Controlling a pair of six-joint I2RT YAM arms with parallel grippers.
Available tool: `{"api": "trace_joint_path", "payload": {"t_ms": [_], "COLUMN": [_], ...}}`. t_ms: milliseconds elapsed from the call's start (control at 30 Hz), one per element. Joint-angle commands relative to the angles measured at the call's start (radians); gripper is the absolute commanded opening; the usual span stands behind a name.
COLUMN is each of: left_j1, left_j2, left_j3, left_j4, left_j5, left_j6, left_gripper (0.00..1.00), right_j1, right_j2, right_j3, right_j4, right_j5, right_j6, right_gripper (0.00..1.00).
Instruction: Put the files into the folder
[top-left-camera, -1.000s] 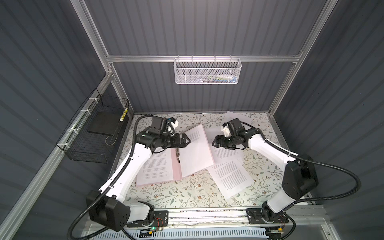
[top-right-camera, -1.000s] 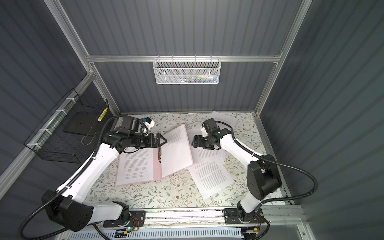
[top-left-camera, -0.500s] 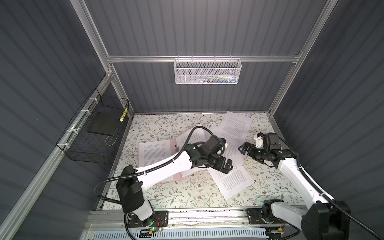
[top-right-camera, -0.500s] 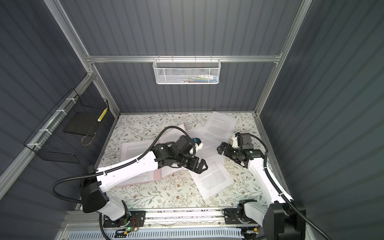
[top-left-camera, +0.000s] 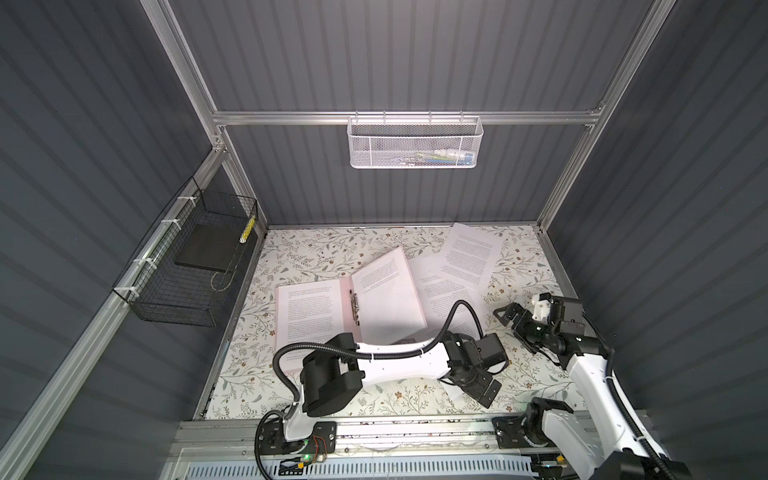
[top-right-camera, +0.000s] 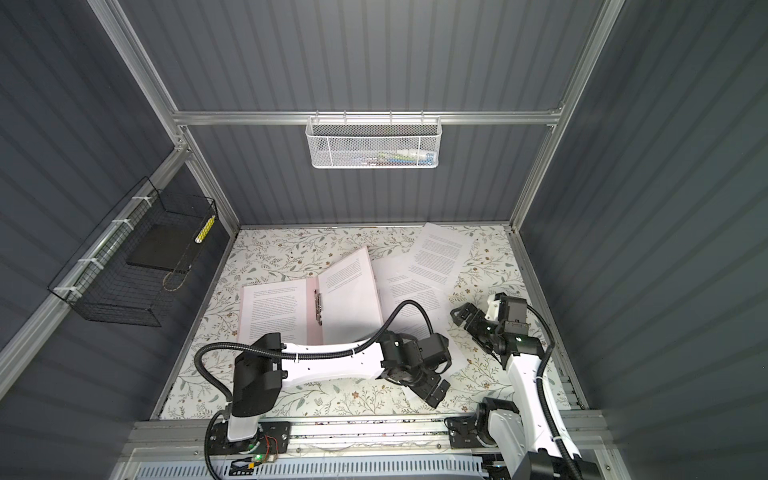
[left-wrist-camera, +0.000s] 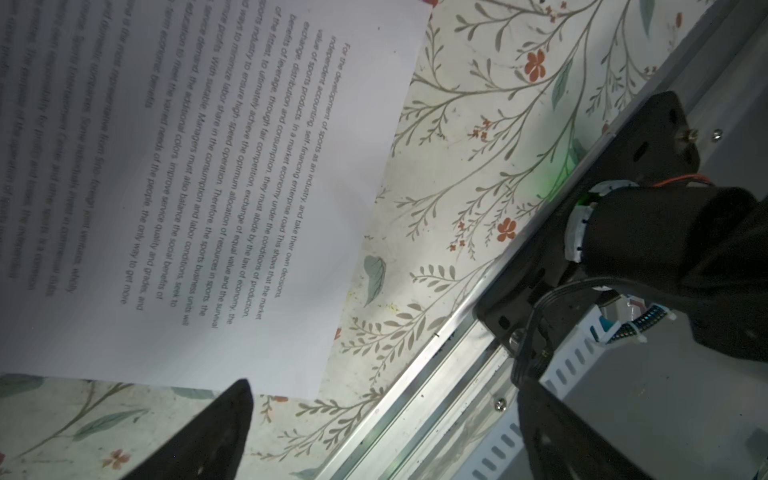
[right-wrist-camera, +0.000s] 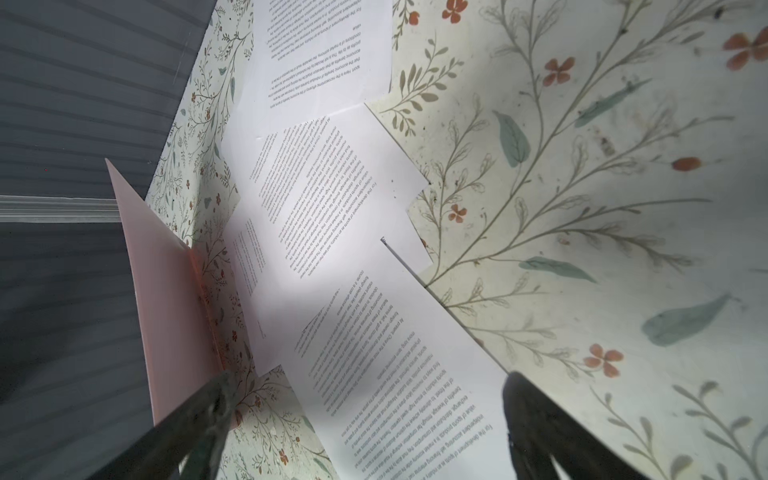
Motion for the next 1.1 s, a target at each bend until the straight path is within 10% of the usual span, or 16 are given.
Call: {"api": "trace_joint_path", "payload": {"t_ms": [0, 567, 1067], "left_j1": [0.000, 0.044, 0.114], "left_j2": [0.020, 0.012, -0.010], "left_j3": [0.009, -0.157, -0.276], "left_j4": [-0.037, 0.133, 0.156], "left_j5": [-0.012, 0.037, 0.101], "left_j6": [0.005, 0.092, 0.149], "left_gripper": [1.00, 1.00, 1.00], "right_j1": [-0.027, -0.030, 0.114], "right_j2": [-0.010, 0.012, 0.137], "right_j3": [-0.038, -0.150, -0.089], "right_j4": [0.010, 0.060, -0.077], "right_j5": [-0.036, -0.011, 0.279], "right_j6": [0.004, 0.130, 0.259], "right_gripper": [0.99, 0.99, 0.99]}}
